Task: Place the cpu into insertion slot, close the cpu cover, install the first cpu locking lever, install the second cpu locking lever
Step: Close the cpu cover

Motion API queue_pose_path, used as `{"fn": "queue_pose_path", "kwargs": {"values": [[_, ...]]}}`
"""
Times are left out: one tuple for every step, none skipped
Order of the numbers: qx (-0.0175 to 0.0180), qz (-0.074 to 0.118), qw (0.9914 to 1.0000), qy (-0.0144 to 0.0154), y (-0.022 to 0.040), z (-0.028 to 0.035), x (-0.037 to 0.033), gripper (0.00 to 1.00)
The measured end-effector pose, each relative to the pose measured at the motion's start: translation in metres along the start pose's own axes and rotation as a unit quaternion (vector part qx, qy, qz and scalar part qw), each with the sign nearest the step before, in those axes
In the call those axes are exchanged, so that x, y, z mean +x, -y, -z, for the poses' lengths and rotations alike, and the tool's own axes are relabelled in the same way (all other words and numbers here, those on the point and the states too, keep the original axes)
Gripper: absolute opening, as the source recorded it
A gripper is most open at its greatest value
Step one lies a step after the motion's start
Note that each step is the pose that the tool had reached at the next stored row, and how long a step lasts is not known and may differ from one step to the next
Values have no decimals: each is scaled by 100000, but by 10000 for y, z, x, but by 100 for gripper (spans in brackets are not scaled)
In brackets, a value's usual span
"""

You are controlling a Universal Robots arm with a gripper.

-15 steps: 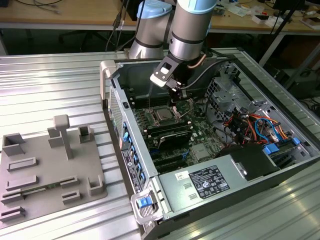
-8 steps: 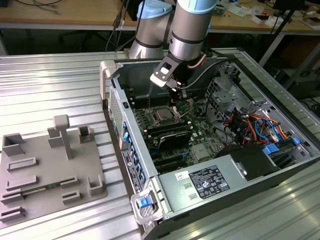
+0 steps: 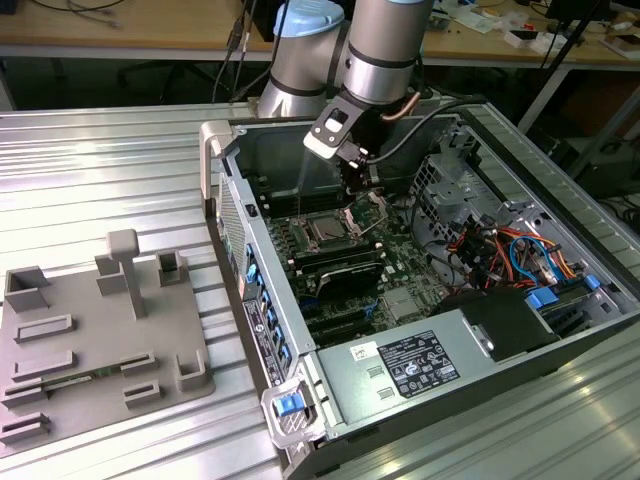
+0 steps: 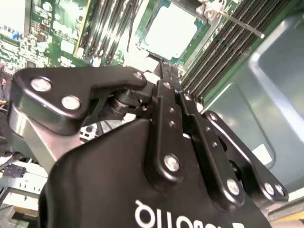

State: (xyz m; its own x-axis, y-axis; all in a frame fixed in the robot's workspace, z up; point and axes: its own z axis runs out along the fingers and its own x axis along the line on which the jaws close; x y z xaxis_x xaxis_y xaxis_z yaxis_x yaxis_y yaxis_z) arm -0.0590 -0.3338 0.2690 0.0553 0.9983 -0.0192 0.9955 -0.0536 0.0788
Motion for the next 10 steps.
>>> {"fn": "queue_pose_path", "kwargs": {"values": [[5, -2, 100000, 6, 0, 1, 0, 11], [11, 0, 100000, 28, -3, 1, 0, 11], [13, -7, 100000, 33, -15, 1, 1, 11], [15, -7, 100000, 36, -45, -2, 2, 11], [13, -3, 100000, 40, -76, -4, 4, 11], [11, 0, 100000, 35, -117, -8, 6, 11], [11, -3, 100000, 35, -145, -10, 8, 11], [9, -8, 100000, 36, -172, -12, 10, 11], [10, 3, 100000, 36, -202, -15, 11, 11], [5, 3, 100000, 94, -341, -26, 18, 11]]}}
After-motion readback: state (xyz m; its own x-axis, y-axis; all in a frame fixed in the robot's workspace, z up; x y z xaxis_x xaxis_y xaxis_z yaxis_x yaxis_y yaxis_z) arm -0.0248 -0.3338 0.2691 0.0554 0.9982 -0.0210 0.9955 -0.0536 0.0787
